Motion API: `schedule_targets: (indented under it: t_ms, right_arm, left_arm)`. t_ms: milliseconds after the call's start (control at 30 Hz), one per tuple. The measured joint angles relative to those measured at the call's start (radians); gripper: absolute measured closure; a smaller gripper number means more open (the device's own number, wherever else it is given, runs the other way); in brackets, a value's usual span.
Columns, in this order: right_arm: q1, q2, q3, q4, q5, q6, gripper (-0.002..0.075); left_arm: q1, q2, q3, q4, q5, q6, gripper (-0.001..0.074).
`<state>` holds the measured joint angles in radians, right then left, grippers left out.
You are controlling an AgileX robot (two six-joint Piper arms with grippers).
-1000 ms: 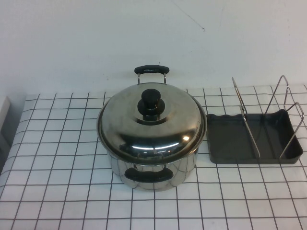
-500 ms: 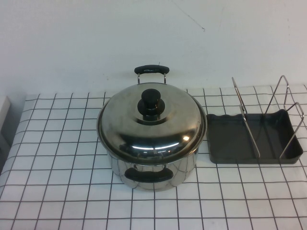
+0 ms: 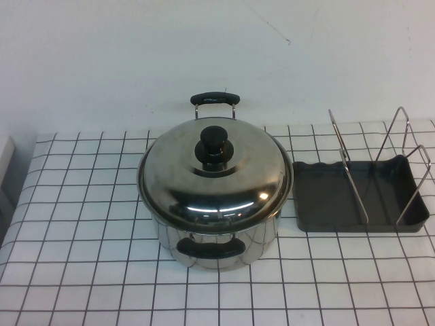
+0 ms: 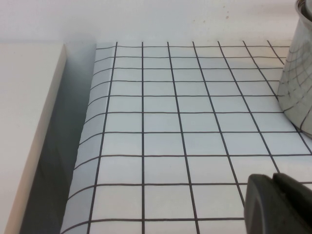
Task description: Put pot lid on rack
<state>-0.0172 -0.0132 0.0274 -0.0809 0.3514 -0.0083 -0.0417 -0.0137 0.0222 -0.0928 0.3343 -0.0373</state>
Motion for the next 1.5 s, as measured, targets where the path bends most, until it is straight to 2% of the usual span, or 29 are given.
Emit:
schedule_targets:
  t_ms: [233, 500, 800, 1000, 1167, 1500]
  right_arm:
    - [0.000, 0.000, 0.000, 0.000, -0.025, 0.000, 0.0729]
    - [0.000, 0.000, 0.000, 0.000, -0.236, 0.000, 0.0729]
    - [0.000, 0.000, 0.000, -0.004, -0.635, 0.000, 0.0729]
    - [0.000, 0.000, 0.000, -0.004, -0.988, 0.000, 0.0729]
    - [0.000, 0.000, 0.000, -0.005, -1.185, 0.000, 0.0729]
    - [0.000, 0.000, 0.000, -0.014, -1.247, 0.000, 0.0729]
  left_arm:
    - [0.000, 0.000, 0.002, 0.000, -0.029, 0.000, 0.0738]
    - [0.000, 0.000, 0.004, 0.000, -0.141, 0.000, 0.0738]
    - [0.000, 0.000, 0.006, 0.000, -0.419, 0.000, 0.0738]
    - [0.000, 0.000, 0.006, 0.000, -0.637, 0.000, 0.0738]
    - [0.000, 0.000, 0.006, 0.000, -0.701, 0.000, 0.0738]
    - [0.000, 0.000, 0.006, -0.014, -0.790, -0.034, 0.0738]
